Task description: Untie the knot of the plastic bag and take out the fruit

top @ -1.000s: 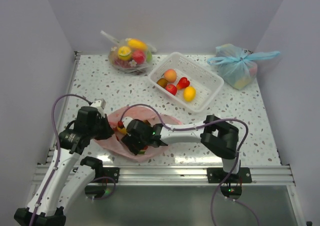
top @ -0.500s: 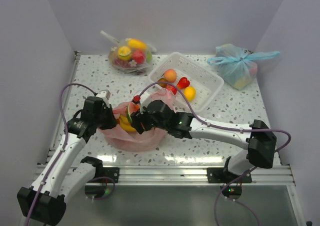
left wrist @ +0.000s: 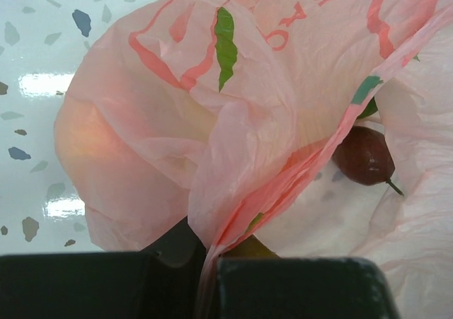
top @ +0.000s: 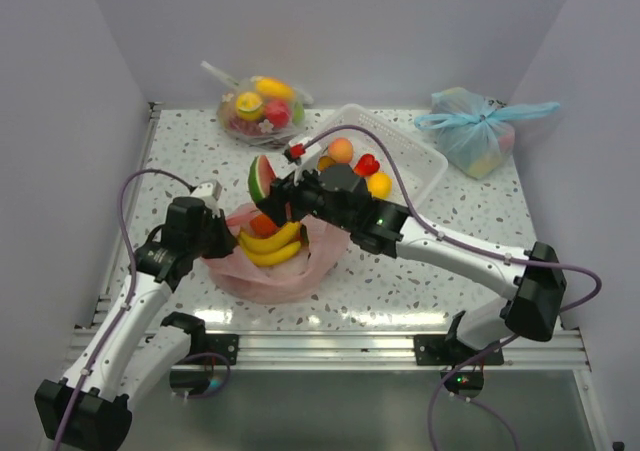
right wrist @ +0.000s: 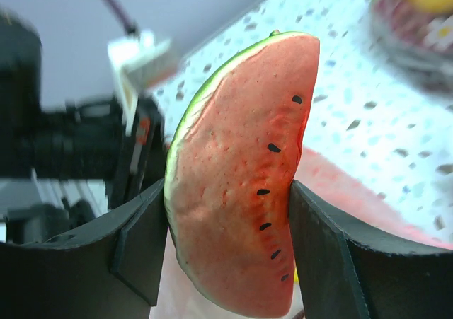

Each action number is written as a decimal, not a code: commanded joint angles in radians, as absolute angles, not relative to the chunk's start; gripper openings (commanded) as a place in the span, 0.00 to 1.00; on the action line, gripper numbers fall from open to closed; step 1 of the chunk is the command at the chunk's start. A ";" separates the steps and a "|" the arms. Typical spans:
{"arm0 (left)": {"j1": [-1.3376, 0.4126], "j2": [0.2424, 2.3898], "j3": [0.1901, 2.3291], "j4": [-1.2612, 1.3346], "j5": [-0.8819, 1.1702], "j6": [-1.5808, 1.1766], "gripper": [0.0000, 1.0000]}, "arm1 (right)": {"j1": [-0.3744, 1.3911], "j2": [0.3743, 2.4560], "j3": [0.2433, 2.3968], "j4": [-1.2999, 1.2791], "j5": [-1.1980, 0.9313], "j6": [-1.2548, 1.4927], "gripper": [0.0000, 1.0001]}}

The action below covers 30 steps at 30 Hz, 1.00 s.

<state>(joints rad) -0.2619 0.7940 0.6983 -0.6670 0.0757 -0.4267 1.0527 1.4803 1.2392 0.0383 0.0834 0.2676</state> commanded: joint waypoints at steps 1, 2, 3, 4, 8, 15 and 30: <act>-0.256 0.767 0.646 -0.612 0.127 -0.411 0.00 | 0.983 1.391 1.367 0.057 0.095 0.238 0.00; -0.256 0.758 0.646 -0.606 0.138 -0.408 0.00 | 0.970 1.378 1.376 0.034 0.106 0.232 0.00; -0.256 0.753 0.650 -0.607 0.137 -0.403 0.00 | 0.942 1.371 1.384 0.023 0.116 0.207 0.00; -0.256 0.743 0.646 -0.604 0.137 -0.406 0.00 | 0.928 1.367 1.394 0.003 0.168 0.198 0.00; -0.256 0.707 0.640 -0.584 0.158 -0.399 0.00 | 0.833 1.345 1.376 -0.090 0.316 0.192 0.00; -0.256 0.643 0.627 -0.557 0.189 -0.388 0.00 | 0.570 1.361 1.226 -0.216 0.446 0.305 0.00; -0.258 0.589 0.615 -0.542 0.192 -0.388 0.00 | 0.383 1.508 1.152 -0.273 0.411 0.437 0.97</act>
<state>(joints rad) -0.2619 0.5972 0.6189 -0.5915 0.1692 -0.4065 0.3840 1.5326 1.0958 -0.2695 0.4015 0.4145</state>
